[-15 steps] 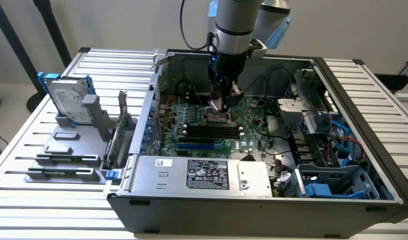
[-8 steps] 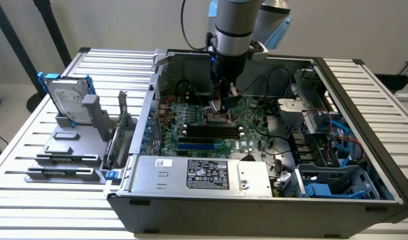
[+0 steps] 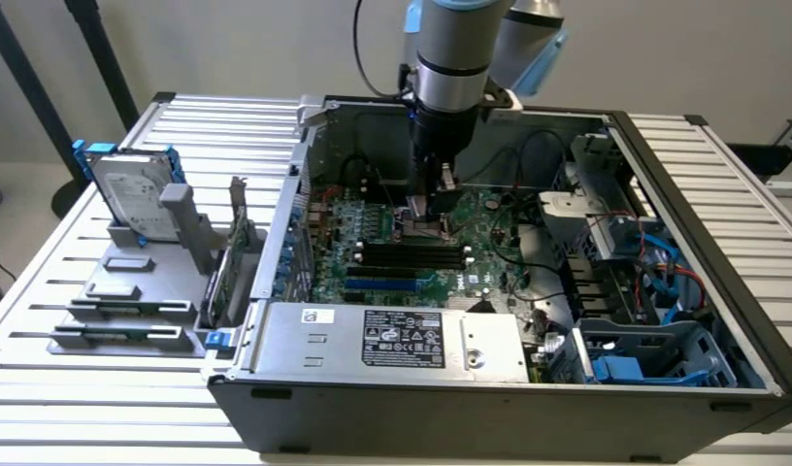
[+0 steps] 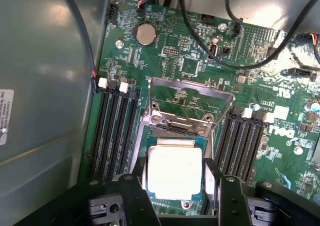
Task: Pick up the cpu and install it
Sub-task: 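Place the cpu into insertion slot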
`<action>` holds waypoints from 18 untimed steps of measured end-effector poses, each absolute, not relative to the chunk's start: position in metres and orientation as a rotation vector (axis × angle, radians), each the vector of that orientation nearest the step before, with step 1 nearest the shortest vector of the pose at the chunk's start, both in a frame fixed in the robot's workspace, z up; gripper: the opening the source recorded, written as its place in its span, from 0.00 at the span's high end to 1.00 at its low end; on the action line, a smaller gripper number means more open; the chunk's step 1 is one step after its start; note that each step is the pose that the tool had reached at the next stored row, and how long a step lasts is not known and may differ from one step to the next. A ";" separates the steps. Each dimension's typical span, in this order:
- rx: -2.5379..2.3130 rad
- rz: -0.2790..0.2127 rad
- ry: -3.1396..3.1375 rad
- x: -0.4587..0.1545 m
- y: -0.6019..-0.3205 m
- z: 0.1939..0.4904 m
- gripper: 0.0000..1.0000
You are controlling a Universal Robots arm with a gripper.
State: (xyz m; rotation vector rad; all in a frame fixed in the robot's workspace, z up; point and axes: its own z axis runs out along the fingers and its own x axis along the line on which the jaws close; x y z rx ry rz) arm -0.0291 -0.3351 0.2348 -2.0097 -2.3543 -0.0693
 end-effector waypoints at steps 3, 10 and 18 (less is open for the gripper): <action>-2.073 -0.071 -2.301 -0.029 -0.335 0.232 0.45; -2.184 -0.073 -2.198 -0.030 -0.335 0.229 0.45; -2.198 -0.092 -2.190 -0.042 -0.335 0.226 0.45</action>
